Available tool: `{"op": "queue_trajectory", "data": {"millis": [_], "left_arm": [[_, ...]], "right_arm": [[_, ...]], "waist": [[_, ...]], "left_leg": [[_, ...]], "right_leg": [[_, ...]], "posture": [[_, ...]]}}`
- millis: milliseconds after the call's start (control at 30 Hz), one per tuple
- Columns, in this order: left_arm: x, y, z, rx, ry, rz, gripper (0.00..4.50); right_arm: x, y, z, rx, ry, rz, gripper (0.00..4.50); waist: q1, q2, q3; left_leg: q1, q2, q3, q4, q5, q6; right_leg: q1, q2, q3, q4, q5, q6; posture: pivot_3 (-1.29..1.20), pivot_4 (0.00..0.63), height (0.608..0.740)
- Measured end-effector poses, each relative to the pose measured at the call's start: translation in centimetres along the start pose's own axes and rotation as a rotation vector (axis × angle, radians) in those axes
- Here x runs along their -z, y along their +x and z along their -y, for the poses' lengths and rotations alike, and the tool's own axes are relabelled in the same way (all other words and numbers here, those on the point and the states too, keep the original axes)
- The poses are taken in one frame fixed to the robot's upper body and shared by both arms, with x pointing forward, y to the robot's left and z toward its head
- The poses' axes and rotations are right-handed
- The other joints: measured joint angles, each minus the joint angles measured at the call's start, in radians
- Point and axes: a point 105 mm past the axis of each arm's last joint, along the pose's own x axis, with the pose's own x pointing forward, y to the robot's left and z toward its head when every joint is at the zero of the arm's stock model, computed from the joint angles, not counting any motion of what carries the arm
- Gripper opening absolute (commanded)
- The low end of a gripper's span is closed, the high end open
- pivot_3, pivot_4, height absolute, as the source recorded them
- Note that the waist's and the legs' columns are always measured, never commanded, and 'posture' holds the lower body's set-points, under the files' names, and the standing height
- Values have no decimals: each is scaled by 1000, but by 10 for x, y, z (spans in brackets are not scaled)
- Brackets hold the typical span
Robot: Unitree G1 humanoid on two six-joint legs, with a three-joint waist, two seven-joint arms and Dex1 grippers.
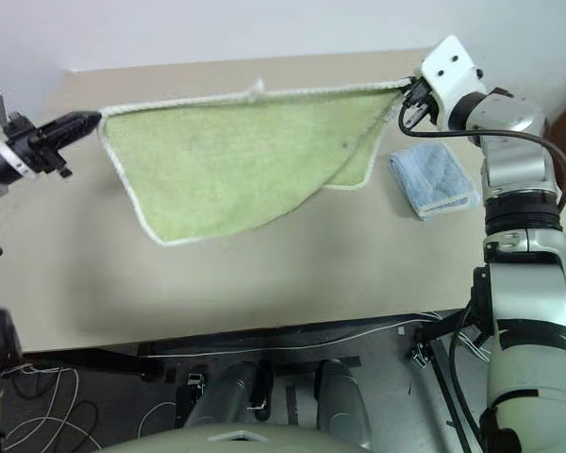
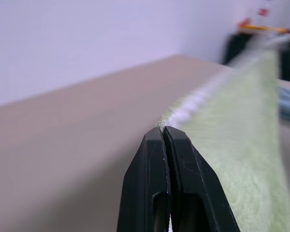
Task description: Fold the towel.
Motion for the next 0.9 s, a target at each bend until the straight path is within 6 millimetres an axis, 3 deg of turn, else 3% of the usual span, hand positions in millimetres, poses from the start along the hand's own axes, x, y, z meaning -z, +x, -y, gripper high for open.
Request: {"op": "queue_trajectory", "data": {"millis": [233, 333, 400, 500, 633, 767, 900], "left_arm": [[-34, 22, -28, -168, 99, 66, 50], [-47, 26, -30, -191, 151, 82, 50], [-39, 26, -24, -125, 141, 40, 50], [0, 24, -7, 31, 110, -95, 50], [66, 30, 21, 165, -25, -233, 940], [84, 53, 40, 186, -118, -247, 2379], [100, 69, 52, 186, -79, -315, 3743]], "right_arm": [[-8, 3, 19, 87, 9, 22, 0], [-11, 2, 19, 75, 9, 37, 0], [-11, 0, 15, 41, 2, 43, 0], [-6, -2, 4, -15, 2, 36, 0], [4, -7, -15, -77, 22, 17, 0], [1, -12, -36, -132, 40, 29, 0], [0, -16, -45, -142, 62, 23, 0]], "waist": [[0, -2, 1], [-1, -2, 1], [-1, -2, 1], [-2, -2, 1], [3, -3, 2], [3, -6, 4], [3, -6, 4]], "left_leg": [[-1, -1, 1, 1, 0, 1], [-1, -1, 1, 1, 0, 1], [-1, -1, 2, 1, 0, 1], [-1, -1, 2, 2, 0, 2], [-2, 0, 1, 7, 0, 2], [-8, 0, -2, 18, -1, 4], [-8, -1, -2, 20, -2, 4]], "right_leg": [[-1, 2, 0, 0, 0, 1], [0, 2, 0, 0, 0, 2], [0, 2, 0, 1, 0, 2], [0, 2, 0, 6, -1, 2], [-1, 2, 0, 9, -1, 3], [-3, 2, -1, 12, 0, 4], [-2, 1, -1, 12, 1, 6]], "posture": [[0, 150, 740], [0, 150, 740], [0, 150, 740], [0, 150, 740], [0, 150, 740], [0, 150, 740], [0, 150, 740]]}}
